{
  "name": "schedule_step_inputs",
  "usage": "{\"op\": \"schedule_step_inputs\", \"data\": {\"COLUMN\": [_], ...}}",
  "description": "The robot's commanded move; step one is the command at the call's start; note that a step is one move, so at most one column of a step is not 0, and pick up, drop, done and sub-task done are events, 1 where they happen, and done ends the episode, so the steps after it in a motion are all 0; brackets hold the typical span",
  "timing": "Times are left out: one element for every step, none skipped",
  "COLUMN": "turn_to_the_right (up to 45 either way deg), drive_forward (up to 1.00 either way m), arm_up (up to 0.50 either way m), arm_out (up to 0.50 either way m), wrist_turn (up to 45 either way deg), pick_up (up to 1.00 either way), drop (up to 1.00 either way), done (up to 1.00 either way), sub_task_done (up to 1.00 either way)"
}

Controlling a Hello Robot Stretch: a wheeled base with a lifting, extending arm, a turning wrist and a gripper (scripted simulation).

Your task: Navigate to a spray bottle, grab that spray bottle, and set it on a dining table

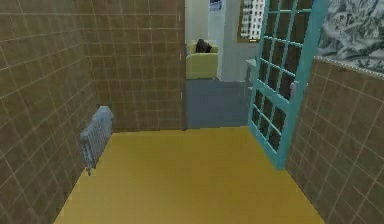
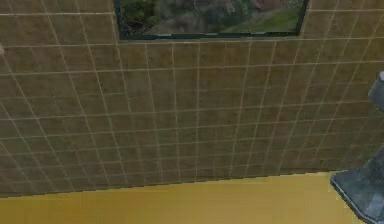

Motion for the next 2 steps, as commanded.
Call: {"op": "schedule_step_inputs", "data": {"turn_to_the_right": [-30.0,0.0], "drive_forward": [0.00,0.05], "arm_up": [0.00,0.00], "arm_out": [0.00,0.00], "wrist_turn": [0.0,0.0], "pick_up": [0.00,0.00], "drop": [0.00,0.00], "done": [0.00,0.00], "sub_task_done": [0.00,0.00]}}
